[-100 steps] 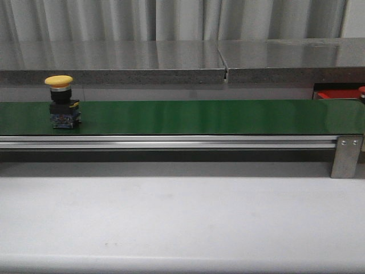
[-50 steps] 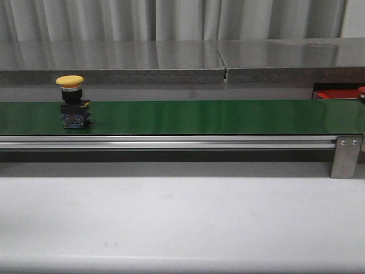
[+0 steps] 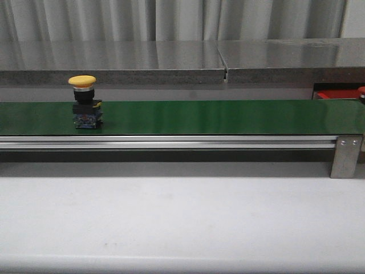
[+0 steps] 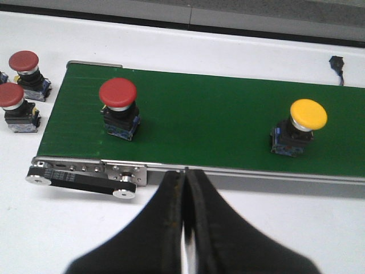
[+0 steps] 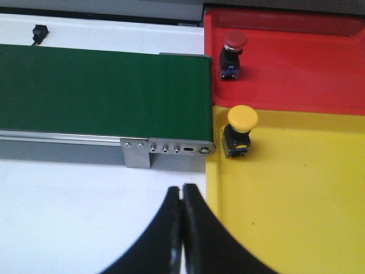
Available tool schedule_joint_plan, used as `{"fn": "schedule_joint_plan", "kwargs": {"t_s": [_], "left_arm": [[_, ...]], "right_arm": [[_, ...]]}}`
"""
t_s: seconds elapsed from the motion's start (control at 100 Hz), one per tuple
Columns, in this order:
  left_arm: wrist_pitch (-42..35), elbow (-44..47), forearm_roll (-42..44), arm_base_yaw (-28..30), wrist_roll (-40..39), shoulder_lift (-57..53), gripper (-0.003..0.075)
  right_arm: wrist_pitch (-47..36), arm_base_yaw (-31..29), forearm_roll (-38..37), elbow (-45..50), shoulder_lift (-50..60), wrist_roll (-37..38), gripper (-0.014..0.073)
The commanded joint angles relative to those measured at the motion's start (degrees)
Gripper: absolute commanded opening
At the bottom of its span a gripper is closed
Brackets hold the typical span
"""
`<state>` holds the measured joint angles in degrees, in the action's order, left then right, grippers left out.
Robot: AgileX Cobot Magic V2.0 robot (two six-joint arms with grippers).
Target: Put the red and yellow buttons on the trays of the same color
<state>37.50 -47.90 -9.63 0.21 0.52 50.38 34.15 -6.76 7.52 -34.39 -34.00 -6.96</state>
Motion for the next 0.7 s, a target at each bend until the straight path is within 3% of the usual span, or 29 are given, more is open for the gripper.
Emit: {"fn": "schedule_joint_plan", "kwargs": {"t_s": [0.0, 0.3, 0.69], "left_arm": [[-4.5, 1.3, 1.2, -1.6, -2.8, -3.9, -0.0020], [-6.6, 10.7, 3.7, -7.6, -6.1, -14.9, -0.0020], [-5.5, 14.0, 3.7, -7.7, -6.1, -18.9, -0.0020]], "right_arm": [[-3.8, -0.1, -0.2, -1.5, 0.0, -0.1, -0.0117], [-3.8, -0.1, -0.2, -1.5, 0.0, -0.1, -0.0117], [-3.8, -0.1, -0.2, -1.5, 0.0, -0.1, -0.0117]]}}
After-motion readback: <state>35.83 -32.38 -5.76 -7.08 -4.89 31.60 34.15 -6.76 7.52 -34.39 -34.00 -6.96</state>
